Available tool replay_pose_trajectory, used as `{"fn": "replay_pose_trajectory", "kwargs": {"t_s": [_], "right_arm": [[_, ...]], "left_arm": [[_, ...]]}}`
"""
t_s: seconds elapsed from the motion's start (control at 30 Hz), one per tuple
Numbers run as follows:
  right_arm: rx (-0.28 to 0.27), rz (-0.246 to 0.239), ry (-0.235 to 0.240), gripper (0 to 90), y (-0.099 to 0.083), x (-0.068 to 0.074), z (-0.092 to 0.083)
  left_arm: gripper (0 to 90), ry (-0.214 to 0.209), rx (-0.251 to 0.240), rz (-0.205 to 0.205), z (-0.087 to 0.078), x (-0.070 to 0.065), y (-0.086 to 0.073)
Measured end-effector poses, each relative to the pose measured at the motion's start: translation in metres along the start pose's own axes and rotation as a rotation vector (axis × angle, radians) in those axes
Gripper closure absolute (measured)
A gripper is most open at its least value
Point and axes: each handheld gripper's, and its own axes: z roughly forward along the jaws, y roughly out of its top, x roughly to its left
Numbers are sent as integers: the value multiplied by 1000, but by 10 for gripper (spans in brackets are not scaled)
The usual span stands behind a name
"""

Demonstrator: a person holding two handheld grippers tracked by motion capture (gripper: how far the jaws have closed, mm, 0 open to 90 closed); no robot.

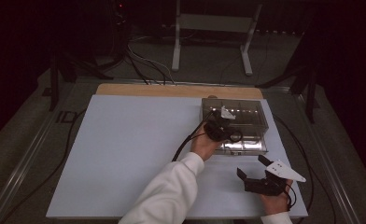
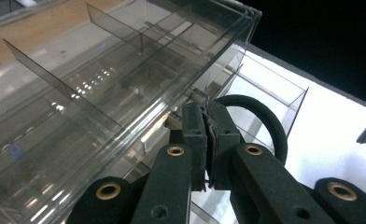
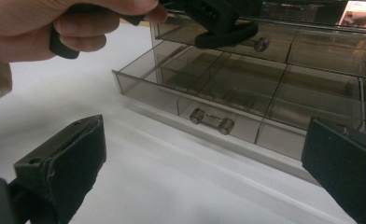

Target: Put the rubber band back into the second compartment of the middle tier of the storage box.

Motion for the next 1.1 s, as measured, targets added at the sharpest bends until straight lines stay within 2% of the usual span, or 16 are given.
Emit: {"fn": "replay_pose_trajectory", "kwargs": {"t_s": [0.2,0.3,0.47,0.63,0.8,0.97,1.03,1.1], "right_arm": [[-1,-1,-1,5,0,0,0],[-1,-1,0,5,0,0,0],[-1,0,0,5,0,0,0],[-2,3,-2,5,0,0,-1],[-2,2,-2,5,0,0,-1],[-1,4,-2,5,0,0,-1],[-2,5,-2,5,0,0,-1],[-2,6,-2,5,0,0,-1]], "left_arm": [[861,6,18,8,5,-2,-2],[707,3,23,12,5,-2,-4],[545,4,7,15,-5,-1,-3],[354,37,-46,6,-24,3,-5],[195,83,-108,-22,-48,16,-11],[82,134,-175,-60,-79,32,-18],[27,153,-192,-65,-95,39,-23],[9,171,-207,-62,-107,45,-27]]}}
